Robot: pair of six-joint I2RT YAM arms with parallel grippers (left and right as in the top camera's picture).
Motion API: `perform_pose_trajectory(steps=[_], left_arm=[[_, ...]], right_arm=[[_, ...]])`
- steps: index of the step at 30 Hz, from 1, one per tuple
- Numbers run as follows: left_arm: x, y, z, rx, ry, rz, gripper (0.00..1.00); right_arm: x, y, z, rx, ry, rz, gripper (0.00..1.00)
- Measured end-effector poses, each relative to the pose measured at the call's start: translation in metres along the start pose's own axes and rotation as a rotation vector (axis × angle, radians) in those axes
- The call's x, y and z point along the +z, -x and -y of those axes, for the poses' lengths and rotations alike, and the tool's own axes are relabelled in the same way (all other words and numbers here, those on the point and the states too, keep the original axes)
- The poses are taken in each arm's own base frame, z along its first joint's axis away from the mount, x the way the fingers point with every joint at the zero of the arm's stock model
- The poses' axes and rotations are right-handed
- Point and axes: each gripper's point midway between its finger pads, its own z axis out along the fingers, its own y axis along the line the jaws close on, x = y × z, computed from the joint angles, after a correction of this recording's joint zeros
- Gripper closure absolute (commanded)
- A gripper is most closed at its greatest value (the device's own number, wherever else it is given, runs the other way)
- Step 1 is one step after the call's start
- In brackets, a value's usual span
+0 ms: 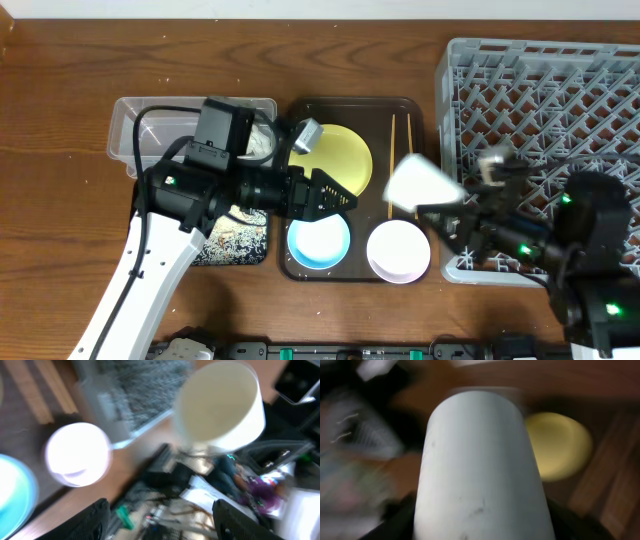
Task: Sort waste into correct bins and load items into the dishwasher rack
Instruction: 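Carry the white cup with the right gripper into the dishwasher rack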
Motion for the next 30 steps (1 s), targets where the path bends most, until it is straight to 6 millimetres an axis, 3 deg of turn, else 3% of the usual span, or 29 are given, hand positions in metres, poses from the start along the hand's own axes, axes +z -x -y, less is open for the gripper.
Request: perform_pose_trajectory(steps=[3,5,8,11,17,25,30], left_arm=[[-0.001,0.000,-0.022,-0.028,0.121,0.018,0.30],[-0.003,0.002,-0.030,-0.030,0.171,0.033,0.30],[-0.004,0.005,-0.038,-0.029,0.214,0.047,0.30],[-0.005,0.006,-0.042,-0.029,0.242,0.056,0.30],[-0.007,0.004,-0.049,-0.041,0.277,0.055,0.30],[-0.009,0.004,-0.054,-0.048,0.308,0.057,0.29],[-0.009,0.003,-0.057,-0.054,0.325,0.056,0.29]], right_arm=[[-0.022,-0.021,0.056,0.169,-0.314,-0.030,0.55],[-0.046,-0.028,0.083,0.240,-0.510,-0.036,0.54],[-0.081,-0.026,0.108,0.300,-0.743,-0.011,0.55],[-0.098,-0.019,0.123,0.328,-0.868,0.014,0.54],[-0.096,-0.026,0.165,0.443,-1.010,-0.107,0.47],[-0.079,-0.040,0.227,0.604,-1.131,-0.265,0.46],[-0.071,-0.059,0.245,0.698,-1.144,-0.373,0.21]])
